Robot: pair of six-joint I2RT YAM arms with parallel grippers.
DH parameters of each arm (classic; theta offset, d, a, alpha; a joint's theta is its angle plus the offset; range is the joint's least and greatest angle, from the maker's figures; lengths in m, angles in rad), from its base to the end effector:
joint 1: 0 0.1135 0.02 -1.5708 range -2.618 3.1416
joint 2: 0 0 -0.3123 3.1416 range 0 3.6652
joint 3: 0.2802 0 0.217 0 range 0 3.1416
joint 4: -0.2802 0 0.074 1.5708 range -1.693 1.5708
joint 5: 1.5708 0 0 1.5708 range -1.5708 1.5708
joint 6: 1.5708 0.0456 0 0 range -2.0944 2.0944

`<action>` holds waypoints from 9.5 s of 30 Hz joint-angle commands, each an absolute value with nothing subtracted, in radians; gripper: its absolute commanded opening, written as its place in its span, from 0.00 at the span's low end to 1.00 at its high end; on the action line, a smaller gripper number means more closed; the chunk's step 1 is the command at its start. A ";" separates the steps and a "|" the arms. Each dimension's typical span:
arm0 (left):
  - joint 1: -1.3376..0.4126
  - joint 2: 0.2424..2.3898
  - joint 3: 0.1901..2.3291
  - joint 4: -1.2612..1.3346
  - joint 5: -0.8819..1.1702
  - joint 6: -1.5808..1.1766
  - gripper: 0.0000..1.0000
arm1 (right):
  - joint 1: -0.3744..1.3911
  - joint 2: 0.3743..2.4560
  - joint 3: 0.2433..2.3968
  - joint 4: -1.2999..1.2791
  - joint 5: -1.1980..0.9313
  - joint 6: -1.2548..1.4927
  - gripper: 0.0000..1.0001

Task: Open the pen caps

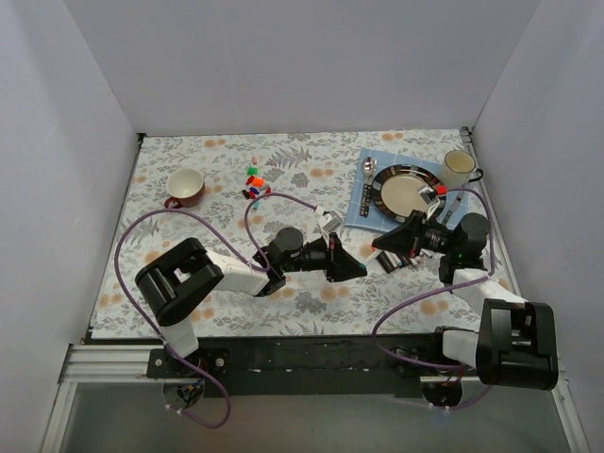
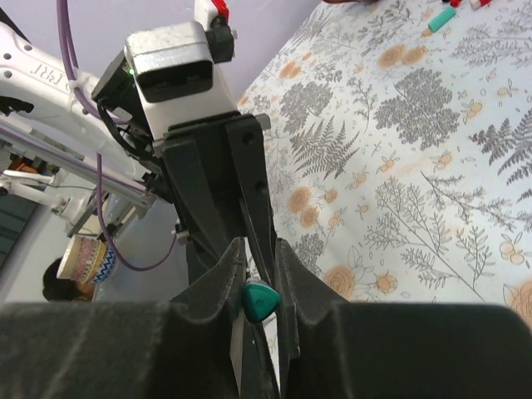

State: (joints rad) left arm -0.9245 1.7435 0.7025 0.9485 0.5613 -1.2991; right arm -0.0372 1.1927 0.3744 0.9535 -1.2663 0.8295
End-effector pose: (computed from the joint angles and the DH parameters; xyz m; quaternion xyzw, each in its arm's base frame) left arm 0.1872 -0.2884 0.2611 0.0511 0.7325 -0.6710 0.1033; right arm 0.1794 0.0369 0.3043 -0.1818 0.6684 0.5933 0.4101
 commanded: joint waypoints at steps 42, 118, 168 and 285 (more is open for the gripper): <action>-0.923 1.727 0.819 0.568 0.717 -1.097 0.60 | -0.150 1.196 0.347 1.215 -1.265 0.917 0.01; -0.835 1.560 0.627 0.403 0.790 -1.094 0.00 | -0.233 1.238 0.462 0.758 -1.312 0.572 0.01; -0.265 1.857 1.415 -0.226 0.044 -1.042 0.35 | -0.249 1.341 0.607 0.169 -1.171 0.074 0.01; -0.256 0.666 1.048 -0.505 0.026 -1.011 0.98 | -0.304 0.790 1.118 -0.410 -0.316 -0.094 0.98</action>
